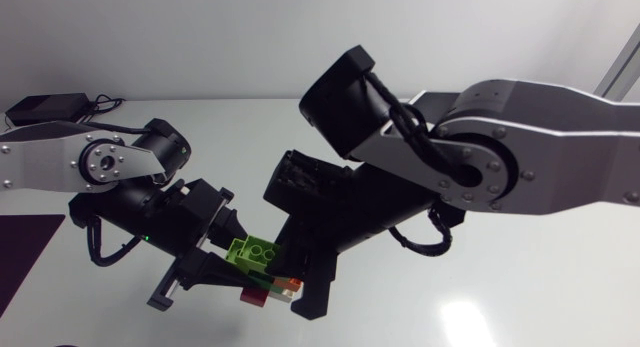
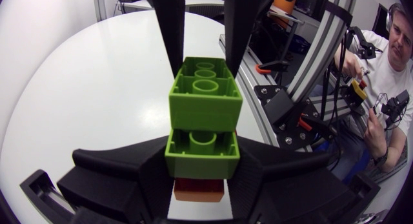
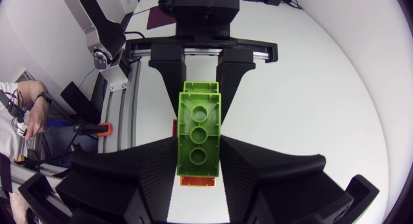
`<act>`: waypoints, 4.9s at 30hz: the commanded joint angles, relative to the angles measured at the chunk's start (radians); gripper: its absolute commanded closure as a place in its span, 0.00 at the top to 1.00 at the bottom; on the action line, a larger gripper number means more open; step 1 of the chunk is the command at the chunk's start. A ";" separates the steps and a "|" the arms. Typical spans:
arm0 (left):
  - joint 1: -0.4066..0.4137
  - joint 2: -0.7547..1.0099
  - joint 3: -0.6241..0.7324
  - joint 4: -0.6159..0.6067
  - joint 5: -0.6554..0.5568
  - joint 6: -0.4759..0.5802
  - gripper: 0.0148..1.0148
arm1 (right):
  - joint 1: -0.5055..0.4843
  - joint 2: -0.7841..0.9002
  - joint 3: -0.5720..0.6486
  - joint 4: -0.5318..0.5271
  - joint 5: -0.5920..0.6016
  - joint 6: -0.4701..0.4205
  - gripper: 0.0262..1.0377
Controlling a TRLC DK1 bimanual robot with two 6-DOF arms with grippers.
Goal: Separate the duplo bricks
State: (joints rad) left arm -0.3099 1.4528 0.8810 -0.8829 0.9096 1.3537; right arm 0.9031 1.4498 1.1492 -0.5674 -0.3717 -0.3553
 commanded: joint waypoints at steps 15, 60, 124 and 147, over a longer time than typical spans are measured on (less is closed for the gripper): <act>-0.023 -0.065 -0.082 0.071 -0.014 0.028 0.23 | -0.059 -0.005 -0.003 -0.017 -0.167 0.099 0.24; 0.037 -0.071 0.004 0.065 -0.006 -0.168 0.24 | -0.314 0.188 -0.388 0.385 0.290 0.056 0.49; -0.129 0.023 0.095 0.055 -0.044 -0.149 0.24 | -0.089 -0.104 -0.221 0.095 -0.102 -0.048 0.53; -0.141 0.018 0.067 0.073 -0.101 -0.143 0.24 | -0.208 -0.104 -0.190 0.027 -0.257 -0.043 0.23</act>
State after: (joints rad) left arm -0.4507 1.4681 0.9485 -0.8192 0.8188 1.2030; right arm 0.7315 1.3281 0.9463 -0.5083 -0.5961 -0.4114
